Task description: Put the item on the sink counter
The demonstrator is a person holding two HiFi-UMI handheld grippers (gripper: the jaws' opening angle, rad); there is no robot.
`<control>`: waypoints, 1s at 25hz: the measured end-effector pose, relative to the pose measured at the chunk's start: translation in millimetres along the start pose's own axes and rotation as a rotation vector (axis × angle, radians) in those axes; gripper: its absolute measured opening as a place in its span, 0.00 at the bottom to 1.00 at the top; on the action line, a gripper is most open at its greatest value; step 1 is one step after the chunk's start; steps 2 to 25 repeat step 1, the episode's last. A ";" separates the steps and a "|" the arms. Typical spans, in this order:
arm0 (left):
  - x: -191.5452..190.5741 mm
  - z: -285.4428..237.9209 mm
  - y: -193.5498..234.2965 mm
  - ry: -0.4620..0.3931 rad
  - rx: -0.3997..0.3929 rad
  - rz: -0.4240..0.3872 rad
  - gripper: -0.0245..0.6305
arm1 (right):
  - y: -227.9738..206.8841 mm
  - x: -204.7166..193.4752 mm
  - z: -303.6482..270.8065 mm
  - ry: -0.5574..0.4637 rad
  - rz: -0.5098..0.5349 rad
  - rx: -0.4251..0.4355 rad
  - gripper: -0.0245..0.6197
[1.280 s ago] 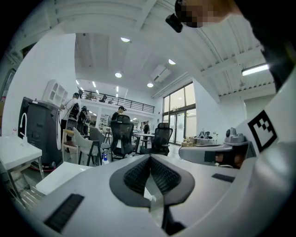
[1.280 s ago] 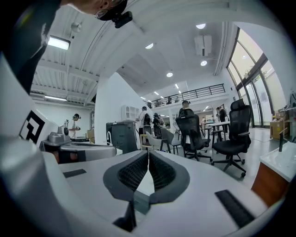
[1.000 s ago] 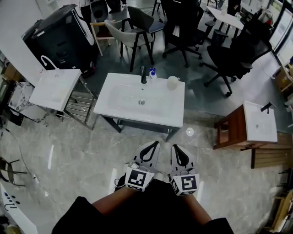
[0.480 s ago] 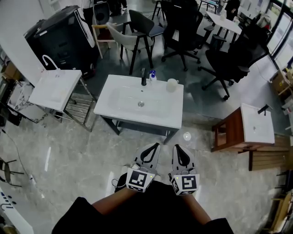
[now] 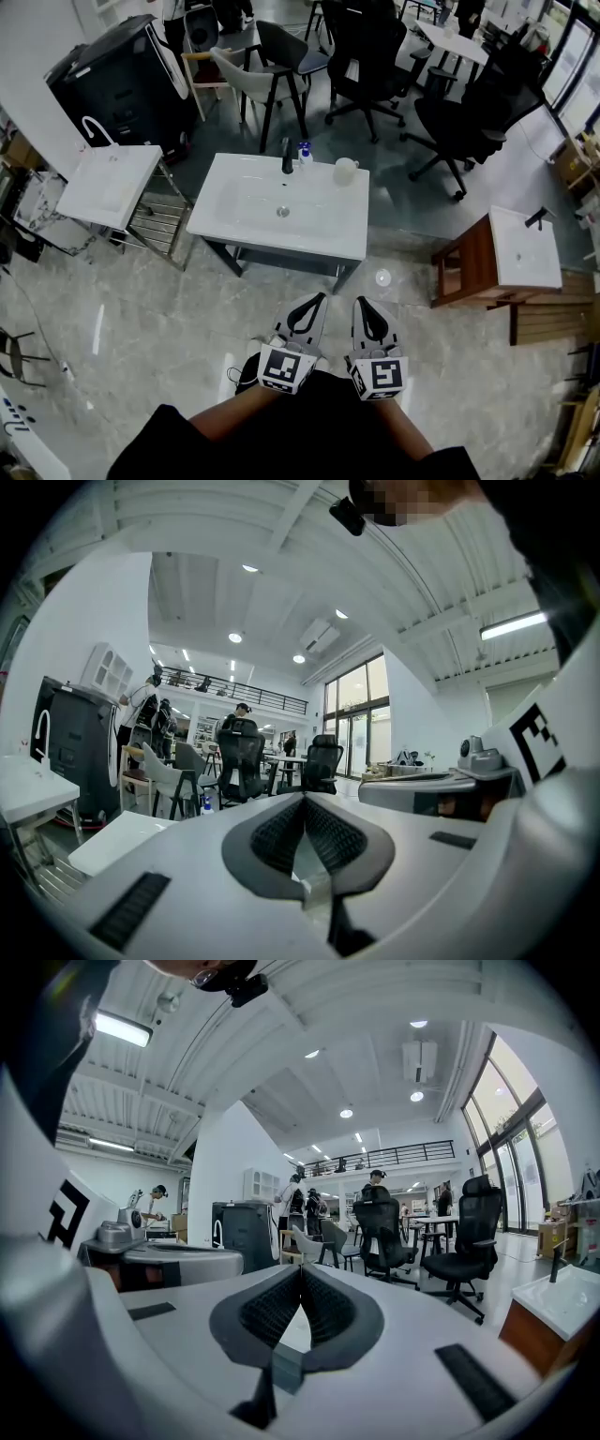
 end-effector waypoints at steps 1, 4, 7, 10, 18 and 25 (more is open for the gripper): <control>0.0 -0.8 -1.1 0.000 0.001 -0.001 0.06 | -1.1 0.2 0.6 -0.001 0.001 0.001 0.09; 0.0 -0.8 -1.1 0.000 0.001 -0.001 0.06 | -1.1 0.2 0.6 -0.001 0.001 0.001 0.09; 0.0 -0.8 -1.1 0.000 0.001 -0.001 0.06 | -1.1 0.2 0.6 -0.001 0.001 0.001 0.09; 0.0 -0.8 -1.1 0.000 0.001 -0.001 0.06 | -1.1 0.2 0.6 -0.001 0.001 0.001 0.09; 0.0 -0.8 -1.1 0.000 0.001 -0.001 0.06 | -1.1 0.2 0.6 -0.001 0.001 0.001 0.09; 0.0 -0.8 -1.1 0.000 0.001 -0.001 0.06 | -1.1 0.2 0.6 -0.001 0.001 0.001 0.09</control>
Point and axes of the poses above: the fingertips, and each gripper's own axes: z backward along the fingers, y to its left, x out of its top, the point moved 10 cm from there along z, backward along the fingers, and after that the axes turned 5 degrees about -z, right-handed, at the moved point
